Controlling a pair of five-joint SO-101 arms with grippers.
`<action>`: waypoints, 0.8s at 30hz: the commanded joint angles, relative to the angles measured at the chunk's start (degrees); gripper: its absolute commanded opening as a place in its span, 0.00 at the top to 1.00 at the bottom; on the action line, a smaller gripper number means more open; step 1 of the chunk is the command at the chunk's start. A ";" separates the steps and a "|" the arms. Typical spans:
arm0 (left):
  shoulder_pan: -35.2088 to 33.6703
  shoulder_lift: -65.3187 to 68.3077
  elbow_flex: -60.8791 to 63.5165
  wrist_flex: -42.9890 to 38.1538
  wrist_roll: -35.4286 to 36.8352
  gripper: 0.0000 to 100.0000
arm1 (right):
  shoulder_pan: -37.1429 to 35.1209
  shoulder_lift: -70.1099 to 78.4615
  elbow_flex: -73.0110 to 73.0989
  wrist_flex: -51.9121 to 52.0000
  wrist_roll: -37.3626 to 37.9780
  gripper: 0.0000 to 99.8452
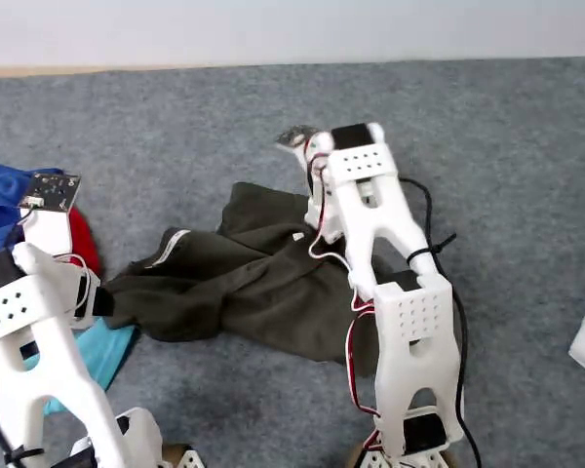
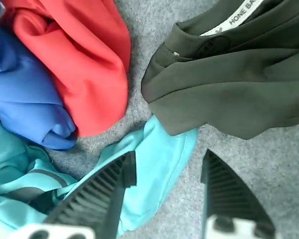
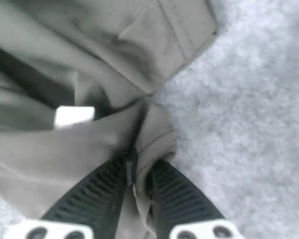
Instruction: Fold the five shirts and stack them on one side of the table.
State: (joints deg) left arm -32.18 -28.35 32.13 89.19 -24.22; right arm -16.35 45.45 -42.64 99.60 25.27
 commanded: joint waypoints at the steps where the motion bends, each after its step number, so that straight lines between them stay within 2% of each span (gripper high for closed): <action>1: 0.00 -1.58 -2.33 -0.79 -0.09 0.78 | 2.59 -0.66 -6.86 3.03 1.93 0.99; 4: 2.81 -1.58 -3.38 -0.62 0.62 0.78 | 5.58 -0.66 -9.32 3.03 2.29 0.99; 8: 10.99 -1.49 -3.38 -0.53 6.77 0.78 | 7.96 -0.66 -9.67 3.21 2.20 0.99; 13: 19.78 1.49 -2.07 2.46 7.12 0.77 | 7.78 -0.66 -9.67 3.21 2.11 0.99; 18: 20.31 10.02 -0.92 0.88 6.51 0.75 | 7.43 -0.75 -9.67 3.30 2.11 0.99; 24: 20.22 20.84 -5.41 -0.88 0.70 0.73 | 7.43 -0.75 -9.67 3.30 2.11 0.99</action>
State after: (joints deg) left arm -12.31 -10.77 30.20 89.27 -21.41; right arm -9.14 45.45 -49.93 100.48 26.86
